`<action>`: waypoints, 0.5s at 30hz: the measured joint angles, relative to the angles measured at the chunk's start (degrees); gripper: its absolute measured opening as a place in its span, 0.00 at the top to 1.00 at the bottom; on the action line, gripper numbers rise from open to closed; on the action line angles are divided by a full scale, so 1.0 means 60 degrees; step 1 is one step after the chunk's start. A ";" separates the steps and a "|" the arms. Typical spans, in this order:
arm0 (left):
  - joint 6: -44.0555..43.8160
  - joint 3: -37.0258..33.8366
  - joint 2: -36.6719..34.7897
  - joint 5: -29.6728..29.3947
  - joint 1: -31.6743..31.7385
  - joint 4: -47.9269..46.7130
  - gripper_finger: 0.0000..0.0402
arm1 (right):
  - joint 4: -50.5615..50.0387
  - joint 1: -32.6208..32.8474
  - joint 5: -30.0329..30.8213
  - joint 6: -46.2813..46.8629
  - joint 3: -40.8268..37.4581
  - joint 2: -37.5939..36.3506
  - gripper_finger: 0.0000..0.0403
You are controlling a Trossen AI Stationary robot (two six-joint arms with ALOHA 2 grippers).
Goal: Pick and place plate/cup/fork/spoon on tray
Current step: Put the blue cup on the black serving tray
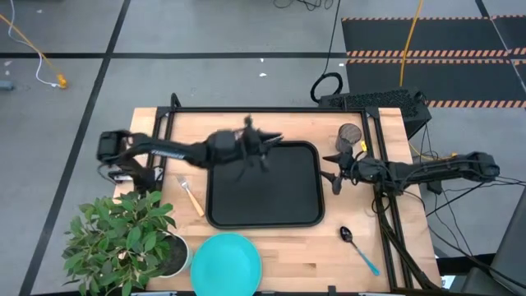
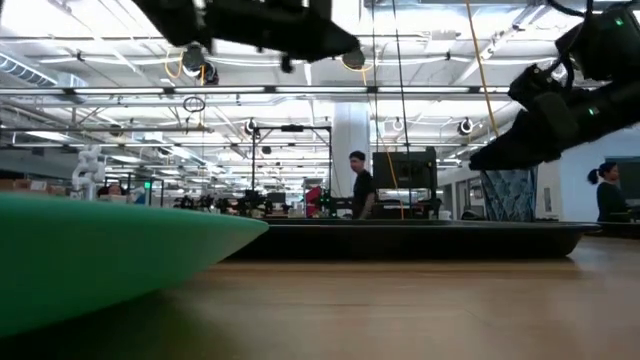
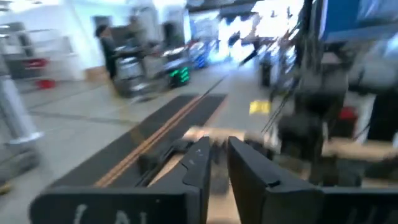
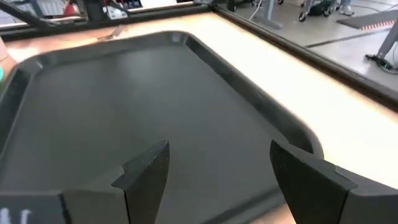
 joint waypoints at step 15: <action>-0.0965 -0.0293 -0.1818 -0.2975 -0.1202 -0.5536 0.92 | -0.8856 -0.1560 0.2551 -0.0494 0.7746 0.3839 0.34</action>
